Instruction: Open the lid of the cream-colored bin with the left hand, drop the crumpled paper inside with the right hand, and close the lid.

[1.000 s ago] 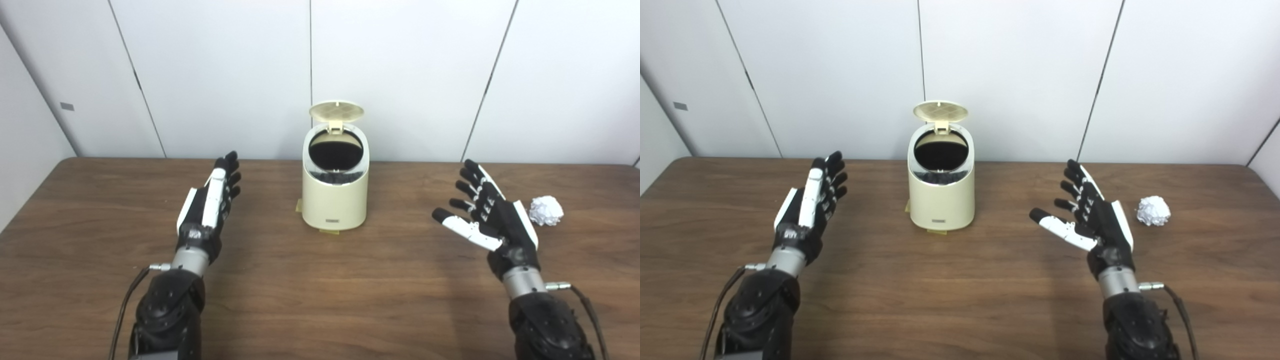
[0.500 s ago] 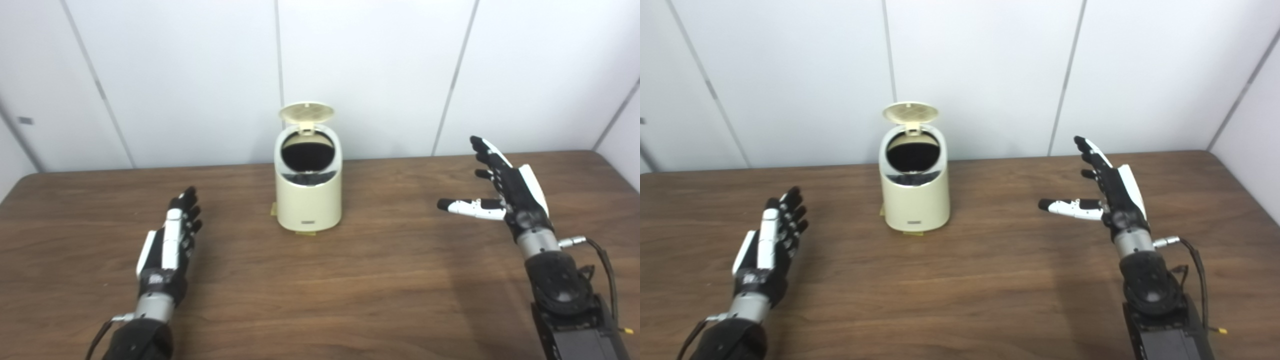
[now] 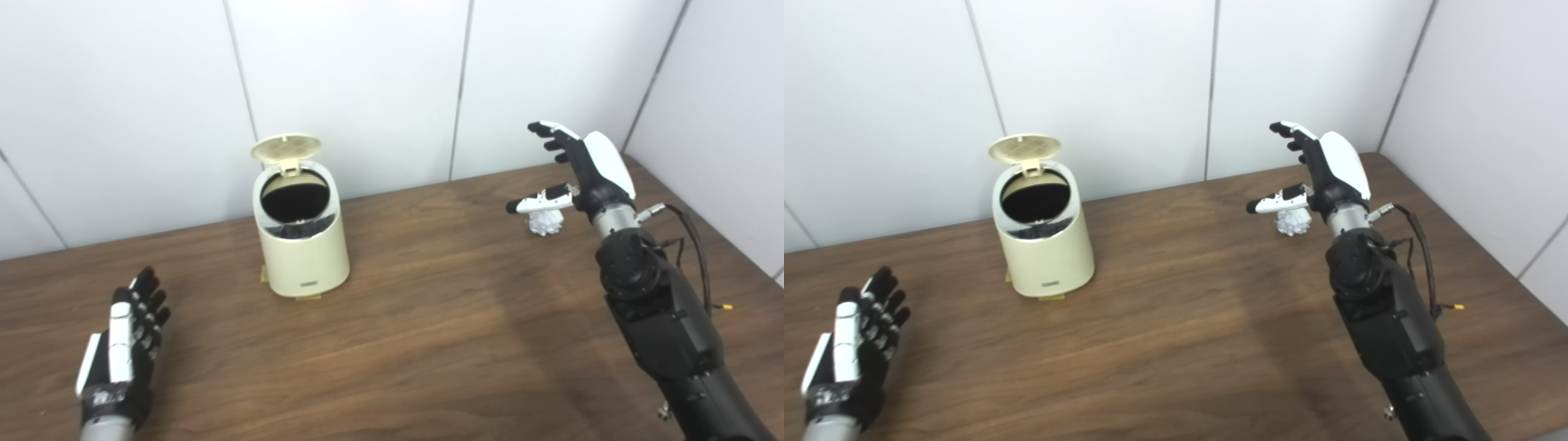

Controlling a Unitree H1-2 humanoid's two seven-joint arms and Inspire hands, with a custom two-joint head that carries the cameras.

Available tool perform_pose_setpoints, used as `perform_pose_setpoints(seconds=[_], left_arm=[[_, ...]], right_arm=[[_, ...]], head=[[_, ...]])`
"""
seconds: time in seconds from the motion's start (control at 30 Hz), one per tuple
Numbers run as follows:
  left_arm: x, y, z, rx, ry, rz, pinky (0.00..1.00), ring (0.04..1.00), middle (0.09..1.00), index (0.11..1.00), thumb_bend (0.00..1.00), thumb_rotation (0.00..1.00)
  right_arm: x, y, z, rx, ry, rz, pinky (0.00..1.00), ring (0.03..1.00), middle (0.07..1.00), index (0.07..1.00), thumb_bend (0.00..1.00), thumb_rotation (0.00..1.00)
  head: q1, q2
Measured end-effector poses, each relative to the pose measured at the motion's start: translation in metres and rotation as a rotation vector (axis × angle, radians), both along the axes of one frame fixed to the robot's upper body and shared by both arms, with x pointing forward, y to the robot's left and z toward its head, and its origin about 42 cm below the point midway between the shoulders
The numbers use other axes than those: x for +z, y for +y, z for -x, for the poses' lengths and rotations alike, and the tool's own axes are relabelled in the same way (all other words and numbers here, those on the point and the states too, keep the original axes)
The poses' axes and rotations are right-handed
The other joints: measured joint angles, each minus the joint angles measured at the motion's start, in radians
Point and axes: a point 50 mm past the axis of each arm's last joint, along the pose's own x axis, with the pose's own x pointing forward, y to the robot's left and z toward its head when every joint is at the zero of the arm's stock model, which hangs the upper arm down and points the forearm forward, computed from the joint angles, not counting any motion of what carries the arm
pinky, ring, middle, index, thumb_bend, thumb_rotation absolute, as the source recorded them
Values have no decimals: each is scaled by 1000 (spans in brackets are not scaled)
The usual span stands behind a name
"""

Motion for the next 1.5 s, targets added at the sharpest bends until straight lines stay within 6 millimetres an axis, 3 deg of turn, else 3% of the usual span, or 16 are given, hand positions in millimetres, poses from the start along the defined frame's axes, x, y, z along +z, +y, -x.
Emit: perform_pose_setpoints(seconds=[0.2,0.43,0.53,0.7,0.87,1.03,1.13,1.23,1.3,1.37,1.5], left_arm=[[1,6,0,-9,23,16,1000,1000,1000,1000,514,941],[13,11,2,-6,20,-6,1000,1000,1000,1000,471,952],[13,11,2,-1,27,-6,1000,1000,1000,1000,465,958],[20,6,3,-11,18,-10,1000,1000,1000,1000,449,964],[19,3,2,-18,31,-18,1000,1000,1000,1000,421,980],[20,3,2,-18,30,-25,1000,1000,1000,1000,369,998],[20,3,2,-13,31,-38,1000,1000,1000,1000,388,936],[21,3,3,-9,28,-60,1000,1000,1000,1000,372,940],[23,3,3,-11,20,-65,1000,1000,1000,1000,375,933],[25,2,4,-11,12,-69,1000,1000,1000,1000,391,930],[25,1,4,-11,10,-73,1000,1000,1000,1000,456,861]], right_arm=[[-1,-20,-9,-12,133,68,732,860,883,865,953,90],[1,-39,-32,-30,261,170,701,830,862,848,978,94],[-5,-37,-40,-18,303,211,669,808,846,829,992,72],[-20,-33,-52,0,403,273,799,892,890,862,952,108],[-26,-36,-61,-17,469,276,690,840,879,847,953,76],[-28,-35,-65,-28,493,314,716,841,865,853,960,124],[-31,-32,-66,-19,508,317,652,809,846,859,949,128],[-29,-29,-66,-10,509,314,664,808,858,859,931,108],[-26,-29,-66,-11,499,309,614,757,806,846,924,89],[-24,-31,-66,-14,492,307,671,769,804,826,922,89],[-23,-33,-65,-17,476,320,645,742,799,785,885,72]], head=[[-38,-3],[-44,0],[-37,-2],[-37,-3],[-37,-5],[-28,-5],[-23,-2],[-21,-2],[-20,-2],[-20,-3],[-17,-5]])
